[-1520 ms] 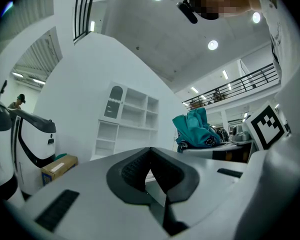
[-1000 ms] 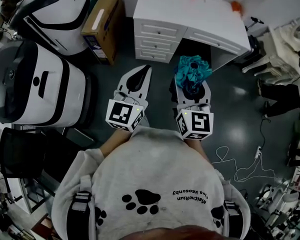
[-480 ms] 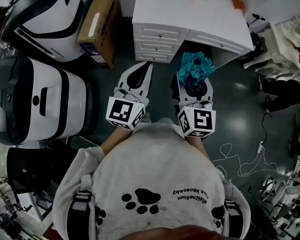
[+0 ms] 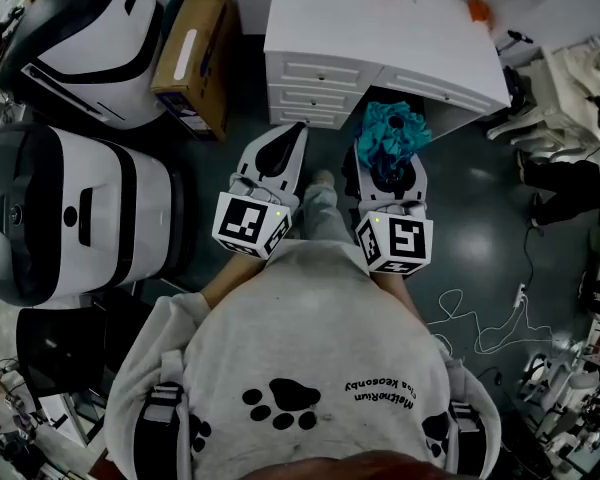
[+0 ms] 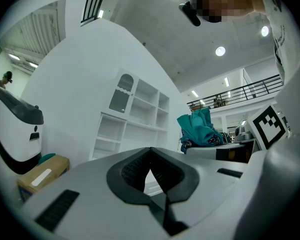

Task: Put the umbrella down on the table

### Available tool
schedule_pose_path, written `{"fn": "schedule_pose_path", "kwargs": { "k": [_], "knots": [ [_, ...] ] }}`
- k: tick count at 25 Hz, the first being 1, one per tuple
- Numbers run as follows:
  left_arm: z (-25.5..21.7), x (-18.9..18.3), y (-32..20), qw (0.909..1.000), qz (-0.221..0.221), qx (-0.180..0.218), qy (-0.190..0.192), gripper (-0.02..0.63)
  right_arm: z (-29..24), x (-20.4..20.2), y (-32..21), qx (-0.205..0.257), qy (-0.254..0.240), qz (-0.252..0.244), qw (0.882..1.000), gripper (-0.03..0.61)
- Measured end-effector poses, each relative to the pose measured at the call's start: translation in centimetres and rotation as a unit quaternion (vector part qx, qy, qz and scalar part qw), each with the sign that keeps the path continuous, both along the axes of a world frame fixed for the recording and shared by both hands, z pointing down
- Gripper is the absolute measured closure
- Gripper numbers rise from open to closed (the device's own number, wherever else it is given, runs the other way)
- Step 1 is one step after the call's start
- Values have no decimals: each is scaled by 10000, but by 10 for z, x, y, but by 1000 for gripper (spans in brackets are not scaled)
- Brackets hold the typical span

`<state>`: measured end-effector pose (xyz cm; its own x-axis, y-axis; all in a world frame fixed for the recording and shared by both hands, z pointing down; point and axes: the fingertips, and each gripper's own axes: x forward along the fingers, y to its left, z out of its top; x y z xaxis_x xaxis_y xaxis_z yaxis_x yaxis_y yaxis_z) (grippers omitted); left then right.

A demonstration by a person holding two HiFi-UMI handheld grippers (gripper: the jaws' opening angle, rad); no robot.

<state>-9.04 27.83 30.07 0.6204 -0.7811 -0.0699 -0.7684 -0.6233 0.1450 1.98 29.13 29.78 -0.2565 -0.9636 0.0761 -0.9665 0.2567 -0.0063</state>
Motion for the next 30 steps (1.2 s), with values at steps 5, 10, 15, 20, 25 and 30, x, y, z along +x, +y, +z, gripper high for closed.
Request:
{"fn": "schedule_pose_path", "kwargs": {
  "k": [5, 10, 15, 20, 25, 30],
  "knots": [
    [6, 4, -24, 10000, 15, -22, 11, 603, 4, 2, -23, 4, -12, -26, 10000, 319],
    [9, 11, -55, 10000, 26, -2, -22, 603, 8, 11, -55, 21, -50, 6, 10000, 319],
    [13, 23, -91, 10000, -32, -55, -44, 602, 14, 24, -95, -36, -90, -49, 9999, 319],
    [11, 39, -146, 9998, -172, -93, -30, 603, 14, 39, -155, -114, -94, -221, 9996, 319],
    [8, 40, -205, 9992, -365, -167, -36, 602, 8, 39, -220, -134, -81, -443, 9989, 319],
    [5, 53, -262, 9986, -480, -190, -59, 603, 8, 50, -279, -210, -80, -620, 9978, 319]
  ]
}}
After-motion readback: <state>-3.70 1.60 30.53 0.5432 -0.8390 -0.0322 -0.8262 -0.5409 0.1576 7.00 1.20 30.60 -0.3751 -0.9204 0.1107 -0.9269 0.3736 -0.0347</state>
